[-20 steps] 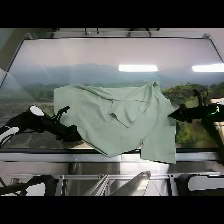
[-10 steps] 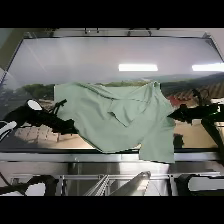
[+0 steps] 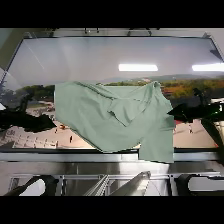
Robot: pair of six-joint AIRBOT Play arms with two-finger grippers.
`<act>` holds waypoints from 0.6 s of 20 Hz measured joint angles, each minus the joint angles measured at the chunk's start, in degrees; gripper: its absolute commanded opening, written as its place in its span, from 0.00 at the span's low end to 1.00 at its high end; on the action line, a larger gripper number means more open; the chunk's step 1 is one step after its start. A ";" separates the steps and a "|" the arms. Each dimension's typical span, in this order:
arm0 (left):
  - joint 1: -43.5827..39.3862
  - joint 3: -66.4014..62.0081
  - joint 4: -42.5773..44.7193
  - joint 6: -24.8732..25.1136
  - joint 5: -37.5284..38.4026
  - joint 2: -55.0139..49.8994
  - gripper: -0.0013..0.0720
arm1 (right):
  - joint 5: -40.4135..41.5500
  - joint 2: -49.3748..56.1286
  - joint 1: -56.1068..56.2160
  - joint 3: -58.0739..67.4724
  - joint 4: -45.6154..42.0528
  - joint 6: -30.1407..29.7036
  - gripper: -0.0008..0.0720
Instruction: Fold the shirts.
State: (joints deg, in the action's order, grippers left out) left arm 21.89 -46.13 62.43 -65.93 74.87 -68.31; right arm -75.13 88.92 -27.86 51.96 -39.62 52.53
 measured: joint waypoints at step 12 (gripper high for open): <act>4.00 -29.18 0.46 -7.04 -10.73 -19.02 0.99 | 9.75 10.36 13.07 22.56 2.23 8.68 0.63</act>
State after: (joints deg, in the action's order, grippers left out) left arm 25.89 -75.31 62.89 -72.97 64.14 -87.33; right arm -65.39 99.29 -14.79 74.52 -37.39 61.21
